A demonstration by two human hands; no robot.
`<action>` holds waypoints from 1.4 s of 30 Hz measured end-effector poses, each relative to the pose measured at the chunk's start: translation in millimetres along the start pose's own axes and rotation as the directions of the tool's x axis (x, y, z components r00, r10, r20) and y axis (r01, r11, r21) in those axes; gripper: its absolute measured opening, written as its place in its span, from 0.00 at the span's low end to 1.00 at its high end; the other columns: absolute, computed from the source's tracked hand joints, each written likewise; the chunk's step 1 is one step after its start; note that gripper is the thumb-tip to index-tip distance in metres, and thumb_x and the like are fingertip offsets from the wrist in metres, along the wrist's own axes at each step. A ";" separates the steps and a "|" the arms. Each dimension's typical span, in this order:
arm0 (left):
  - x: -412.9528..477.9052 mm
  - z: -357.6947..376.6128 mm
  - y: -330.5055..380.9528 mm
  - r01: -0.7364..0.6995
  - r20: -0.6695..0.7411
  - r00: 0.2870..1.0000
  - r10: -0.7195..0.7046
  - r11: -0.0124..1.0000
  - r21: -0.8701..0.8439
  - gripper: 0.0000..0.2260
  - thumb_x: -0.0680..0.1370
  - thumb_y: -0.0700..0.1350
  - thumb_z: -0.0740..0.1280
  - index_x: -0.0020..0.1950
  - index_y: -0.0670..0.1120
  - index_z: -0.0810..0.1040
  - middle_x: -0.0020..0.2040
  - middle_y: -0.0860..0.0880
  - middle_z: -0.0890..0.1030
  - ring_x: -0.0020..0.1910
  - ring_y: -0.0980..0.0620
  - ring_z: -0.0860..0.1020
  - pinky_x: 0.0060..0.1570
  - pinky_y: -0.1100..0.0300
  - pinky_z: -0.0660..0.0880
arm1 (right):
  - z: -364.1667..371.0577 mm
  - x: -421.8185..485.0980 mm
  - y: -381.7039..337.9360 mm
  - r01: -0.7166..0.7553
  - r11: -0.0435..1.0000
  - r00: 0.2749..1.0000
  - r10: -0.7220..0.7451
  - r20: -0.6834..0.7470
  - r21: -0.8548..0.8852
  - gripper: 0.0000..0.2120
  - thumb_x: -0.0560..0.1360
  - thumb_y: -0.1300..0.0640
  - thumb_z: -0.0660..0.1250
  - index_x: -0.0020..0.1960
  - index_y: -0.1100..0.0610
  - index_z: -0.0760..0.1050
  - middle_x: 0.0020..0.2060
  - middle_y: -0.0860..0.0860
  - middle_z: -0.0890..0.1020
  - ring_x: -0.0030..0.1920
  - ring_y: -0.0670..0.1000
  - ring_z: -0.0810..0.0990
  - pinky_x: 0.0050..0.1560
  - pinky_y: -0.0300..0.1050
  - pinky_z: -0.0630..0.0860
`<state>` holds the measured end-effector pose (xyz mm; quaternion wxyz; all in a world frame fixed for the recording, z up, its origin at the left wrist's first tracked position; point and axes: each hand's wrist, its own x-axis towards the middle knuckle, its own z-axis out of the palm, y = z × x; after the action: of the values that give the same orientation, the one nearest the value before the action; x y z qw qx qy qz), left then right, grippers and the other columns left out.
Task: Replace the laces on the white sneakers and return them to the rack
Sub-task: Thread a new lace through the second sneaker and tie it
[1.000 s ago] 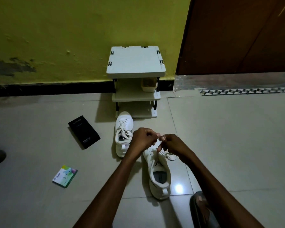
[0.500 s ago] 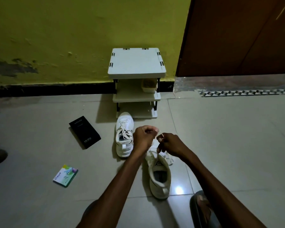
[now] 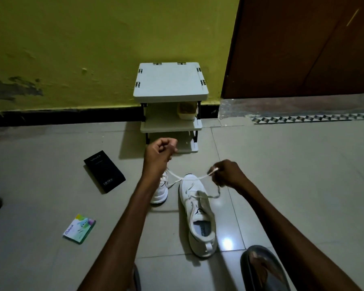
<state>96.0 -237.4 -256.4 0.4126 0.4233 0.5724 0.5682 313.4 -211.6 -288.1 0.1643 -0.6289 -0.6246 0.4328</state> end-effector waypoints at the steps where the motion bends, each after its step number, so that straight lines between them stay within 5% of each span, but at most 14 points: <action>1: -4.3 3.4 -1.5 -0.056 0.030 0.998 0.053 0.994 0.092 0.04 0.79 0.42 0.69 0.51 0.43 0.81 0.36 0.51 0.81 0.30 0.62 0.74 0.31 0.69 0.70 | 0.5 3.9 -10.2 0.009 0.964 1.000 -0.014 0.017 0.267 0.09 0.77 0.69 0.63 0.52 0.66 0.81 0.41 0.61 0.84 0.36 0.53 0.83 0.40 0.43 0.81; 3: -12.9 10.0 -3.2 -0.134 0.102 0.988 0.113 0.965 0.225 0.03 0.78 0.41 0.69 0.49 0.44 0.82 0.37 0.51 0.83 0.32 0.60 0.77 0.32 0.67 0.75 | 1.3 14.1 -28.8 0.035 0.814 0.996 -0.077 0.047 0.580 0.12 0.77 0.70 0.63 0.59 0.66 0.77 0.49 0.62 0.84 0.47 0.56 0.85 0.51 0.47 0.81; 6: -19.8 20.2 -14.4 -0.157 0.167 0.981 0.102 0.919 0.361 0.04 0.76 0.39 0.70 0.47 0.47 0.83 0.38 0.51 0.84 0.35 0.54 0.81 0.40 0.60 0.79 | 5.9 32.8 -31.4 0.060 0.779 0.982 -0.156 0.101 0.624 0.23 0.76 0.72 0.63 0.69 0.57 0.68 0.59 0.56 0.79 0.58 0.55 0.80 0.61 0.51 0.77; 10: -27.0 30.6 -46.6 -0.117 0.214 0.977 0.004 0.846 0.520 0.02 0.74 0.41 0.72 0.44 0.47 0.84 0.40 0.51 0.85 0.39 0.55 0.82 0.45 0.60 0.78 | 16.5 42.4 -2.1 -0.042 0.989 0.997 0.032 0.076 0.142 0.19 0.73 0.67 0.70 0.64 0.61 0.75 0.57 0.60 0.81 0.54 0.56 0.82 0.58 0.54 0.80; 12: -30.0 35.0 -68.3 -0.124 0.239 0.971 -0.021 0.808 0.575 0.02 0.73 0.41 0.73 0.42 0.47 0.84 0.40 0.52 0.85 0.40 0.55 0.81 0.45 0.60 0.77 | 26.0 37.0 11.0 -0.169 0.984 0.978 0.175 0.114 -0.060 0.12 0.73 0.63 0.72 0.55 0.65 0.80 0.50 0.62 0.84 0.47 0.56 0.84 0.54 0.54 0.81; 14: -31.9 40.5 -90.2 -0.074 0.241 0.967 -0.085 0.809 0.583 0.02 0.72 0.40 0.74 0.41 0.46 0.85 0.40 0.51 0.85 0.40 0.54 0.81 0.44 0.60 0.77 | 38.6 27.4 22.8 -0.240 0.961 0.945 0.264 0.191 -0.140 0.16 0.69 0.57 0.78 0.52 0.65 0.81 0.47 0.60 0.85 0.45 0.56 0.85 0.49 0.52 0.83; 17: -32.8 48.0 -116.1 -0.022 0.222 0.964 -0.146 0.789 0.614 0.07 0.70 0.36 0.72 0.41 0.47 0.85 0.38 0.50 0.85 0.39 0.54 0.82 0.43 0.59 0.77 | 61.9 16.4 36.5 -0.144 0.914 0.958 0.225 0.180 -0.378 0.25 0.64 0.47 0.80 0.56 0.59 0.79 0.50 0.55 0.83 0.49 0.55 0.84 0.48 0.47 0.82; 19: -31.7 52.9 -128.8 -0.009 0.193 0.969 -0.155 0.757 0.653 0.10 0.68 0.35 0.69 0.41 0.49 0.84 0.37 0.50 0.84 0.40 0.53 0.82 0.42 0.58 0.76 | 73.5 14.8 44.9 -0.047 0.875 0.991 0.103 0.091 -0.482 0.16 0.68 0.49 0.74 0.52 0.57 0.79 0.49 0.54 0.82 0.51 0.56 0.82 0.43 0.42 0.77; 21: -29.9 57.0 -137.3 0.010 0.156 0.974 -0.165 0.715 0.699 0.10 0.69 0.36 0.66 0.41 0.50 0.82 0.40 0.50 0.84 0.43 0.51 0.81 0.38 0.60 0.71 | 77.0 16.9 55.2 -0.013 0.905 0.999 0.029 0.032 -0.426 0.08 0.72 0.54 0.67 0.45 0.59 0.80 0.44 0.55 0.83 0.48 0.58 0.82 0.37 0.41 0.74; 24: -27.5 61.5 -144.9 0.002 0.125 0.984 -0.131 0.700 0.714 0.10 0.70 0.36 0.64 0.43 0.50 0.79 0.40 0.50 0.82 0.43 0.49 0.79 0.37 0.61 0.65 | 73.7 23.8 74.0 -0.038 0.980 0.997 0.051 0.061 -0.198 0.10 0.70 0.61 0.64 0.48 0.62 0.81 0.45 0.57 0.84 0.48 0.58 0.82 0.46 0.51 0.79; 28: -28.0 63.4 -152.4 -0.032 0.114 0.992 -0.055 0.764 0.644 0.12 0.67 0.34 0.64 0.44 0.50 0.75 0.35 0.51 0.78 0.36 0.51 0.74 0.34 0.60 0.62 | 64.1 22.9 83.9 -0.099 0.988 0.983 0.078 0.165 0.122 0.19 0.64 0.65 0.57 0.47 0.53 0.83 0.40 0.53 0.82 0.37 0.53 0.78 0.38 0.47 0.74; 38: -22.9 63.7 -154.6 -0.060 0.180 0.980 -0.080 0.748 0.660 0.15 0.69 0.34 0.65 0.50 0.47 0.67 0.38 0.46 0.76 0.40 0.44 0.77 0.37 0.53 0.70 | 58.3 22.9 82.6 -0.168 0.965 0.960 0.114 0.256 0.202 0.22 0.70 0.70 0.52 0.45 0.52 0.81 0.36 0.53 0.78 0.35 0.52 0.75 0.32 0.40 0.71; 42: -26.9 68.0 -149.1 -0.179 0.239 0.971 0.025 0.737 0.651 0.13 0.69 0.34 0.63 0.49 0.48 0.66 0.37 0.50 0.73 0.37 0.50 0.72 0.37 0.61 0.62 | 56.2 21.7 80.8 -0.169 0.967 0.953 0.111 0.282 0.190 0.19 0.68 0.66 0.54 0.46 0.51 0.80 0.41 0.50 0.80 0.38 0.52 0.76 0.36 0.43 0.73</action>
<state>166.6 -241.9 -406.6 0.2607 0.6323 0.6658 0.2981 319.9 -223.6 -387.9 0.1130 -0.5861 -0.5451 0.5888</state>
